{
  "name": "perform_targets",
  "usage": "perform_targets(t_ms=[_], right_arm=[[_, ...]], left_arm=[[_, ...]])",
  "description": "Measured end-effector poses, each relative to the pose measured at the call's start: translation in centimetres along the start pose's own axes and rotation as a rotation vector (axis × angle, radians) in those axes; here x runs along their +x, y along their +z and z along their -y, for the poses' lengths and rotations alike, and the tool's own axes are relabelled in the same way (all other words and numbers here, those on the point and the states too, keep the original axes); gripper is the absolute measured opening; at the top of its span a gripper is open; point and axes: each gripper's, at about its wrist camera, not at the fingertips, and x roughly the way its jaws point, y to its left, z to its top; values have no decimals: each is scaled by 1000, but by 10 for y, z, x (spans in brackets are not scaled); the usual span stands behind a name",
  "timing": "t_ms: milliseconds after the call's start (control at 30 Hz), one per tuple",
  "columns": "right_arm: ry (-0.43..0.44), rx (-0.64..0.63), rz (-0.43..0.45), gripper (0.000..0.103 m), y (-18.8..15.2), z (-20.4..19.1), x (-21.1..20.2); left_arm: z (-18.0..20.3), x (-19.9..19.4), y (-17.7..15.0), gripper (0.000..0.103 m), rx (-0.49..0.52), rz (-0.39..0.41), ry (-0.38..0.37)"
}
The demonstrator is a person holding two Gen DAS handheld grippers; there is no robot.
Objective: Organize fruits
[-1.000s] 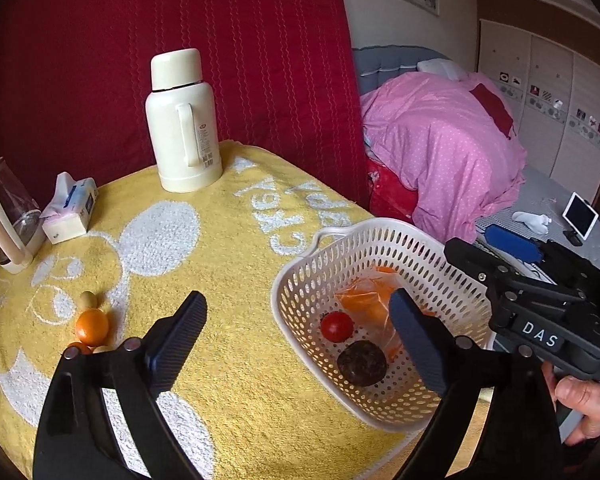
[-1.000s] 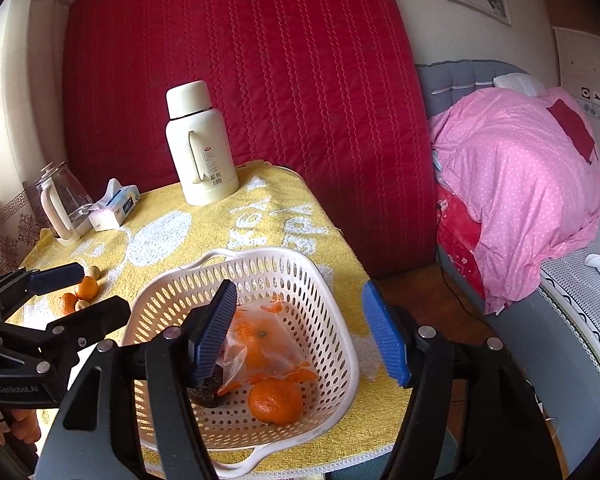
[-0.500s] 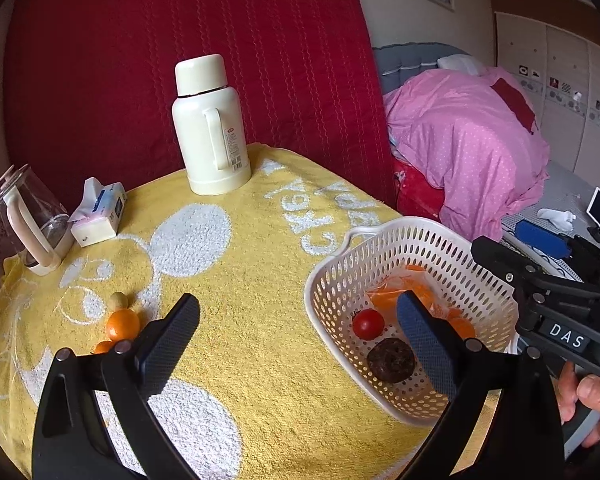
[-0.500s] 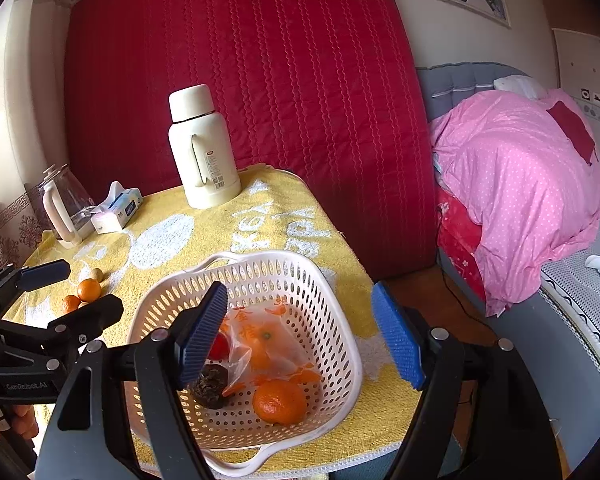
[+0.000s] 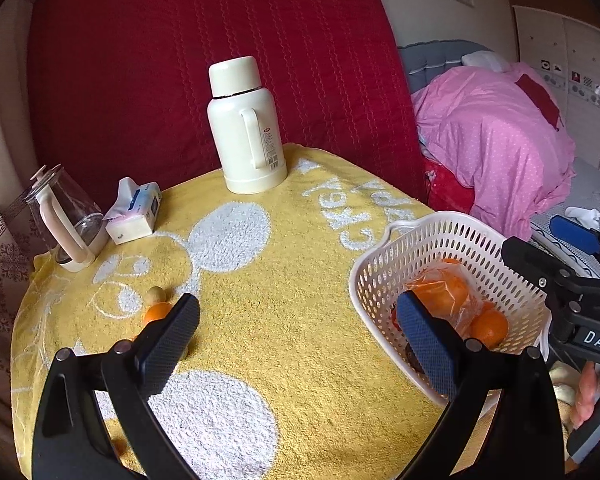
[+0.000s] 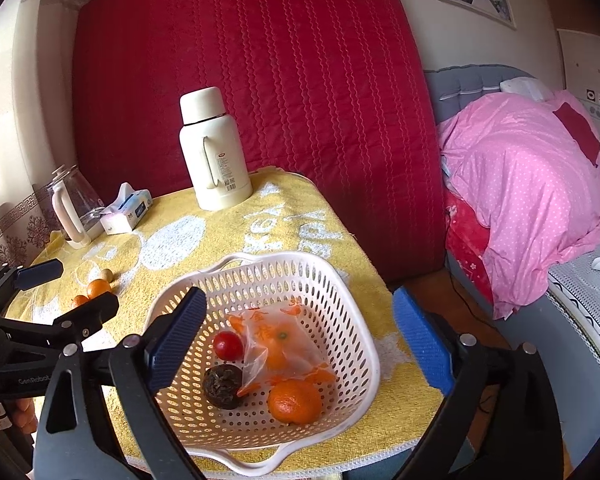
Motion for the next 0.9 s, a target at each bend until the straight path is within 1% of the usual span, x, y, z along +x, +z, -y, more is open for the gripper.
perform_targets(t_ms=[200,300,367,533,733,833,900], right_arm=[[9,3,-8,100,-1,-4,1],[-16,-5,-3,100,-1,-7,1],[-12,-7,13,100,-1,-9,-2],[-47,-24,41,100,-1,-16,-7],[-73,-27,32,100,-3,-25,-4],[-59,-22,21,100,-4,-33,-3],[-41,-27,30,100,-5,-40,-4]], left_arm=[[-10,-5,-4,98,-16,5,7],[-16,-8,-6,98,-36,1,-1],[-20,-10,-7,98,-46,4,10],[-30,-15,-12,98,-63,7,25],[-49,-22,-21,98,-103,8,45],[-61,-27,-26,98,-125,11,56],[-69,-31,-30,98,-139,13,62]])
